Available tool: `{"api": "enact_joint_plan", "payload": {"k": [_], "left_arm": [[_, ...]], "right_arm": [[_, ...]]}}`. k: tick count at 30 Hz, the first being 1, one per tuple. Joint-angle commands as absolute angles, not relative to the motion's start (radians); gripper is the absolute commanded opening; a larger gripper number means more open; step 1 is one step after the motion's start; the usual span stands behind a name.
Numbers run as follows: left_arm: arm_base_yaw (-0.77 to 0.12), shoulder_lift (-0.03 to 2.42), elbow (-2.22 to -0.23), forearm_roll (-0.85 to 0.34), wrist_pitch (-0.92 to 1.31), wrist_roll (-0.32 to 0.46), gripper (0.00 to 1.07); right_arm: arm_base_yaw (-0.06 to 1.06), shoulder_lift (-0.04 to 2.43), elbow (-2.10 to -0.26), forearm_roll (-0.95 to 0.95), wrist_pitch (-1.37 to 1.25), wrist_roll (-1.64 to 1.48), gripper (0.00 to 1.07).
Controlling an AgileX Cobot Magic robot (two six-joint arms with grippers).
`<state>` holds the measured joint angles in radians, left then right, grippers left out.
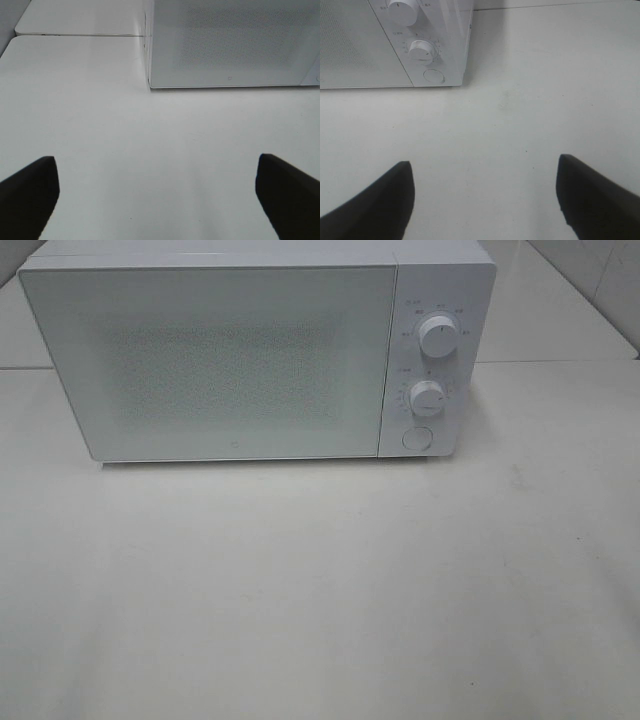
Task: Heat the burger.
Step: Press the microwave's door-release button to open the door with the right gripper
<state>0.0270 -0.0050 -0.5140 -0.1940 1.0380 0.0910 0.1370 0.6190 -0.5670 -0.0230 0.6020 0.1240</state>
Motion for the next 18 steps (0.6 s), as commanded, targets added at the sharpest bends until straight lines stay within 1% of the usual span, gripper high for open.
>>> {"api": "enact_joint_plan", "payload": {"k": [1, 7, 8, 11, 13, 14, 16, 18], "left_arm": [[0.032, -0.013, -0.515, -0.193, 1.028, 0.088, 1.00], [0.032, -0.013, -0.515, -0.193, 1.028, 0.088, 1.00], [0.032, -0.013, -0.515, -0.193, 1.028, 0.088, 1.00], [0.032, -0.013, -0.515, -0.193, 1.028, 0.088, 1.00], [0.032, -0.013, -0.515, -0.193, 1.028, 0.088, 1.00], [0.032, -0.013, -0.515, -0.193, 1.028, 0.088, 1.00], [0.032, -0.013, -0.515, -0.193, 1.028, 0.088, 1.00], [0.032, -0.013, -0.515, -0.193, 1.028, 0.088, 1.00]], "right_arm": [[0.130, 0.711, -0.575, -0.028, 0.489, 0.104, 0.76], [0.130, 0.837, -0.575, -0.029, 0.340, 0.104, 0.76], [0.130, 0.879, -0.575, -0.029, 0.284, 0.104, 0.76], [0.130, 0.902, -0.575, -0.029, 0.255, 0.104, 0.76], [0.130, 0.989, -0.575, -0.029, 0.131, 0.108, 0.76], [0.130, 0.989, -0.575, -0.029, 0.131, 0.108, 0.76], [0.130, 1.050, -0.575, -0.030, 0.026, 0.111, 0.76], [0.130, 1.071, -0.574, -0.034, -0.009, 0.111, 0.76]]}}
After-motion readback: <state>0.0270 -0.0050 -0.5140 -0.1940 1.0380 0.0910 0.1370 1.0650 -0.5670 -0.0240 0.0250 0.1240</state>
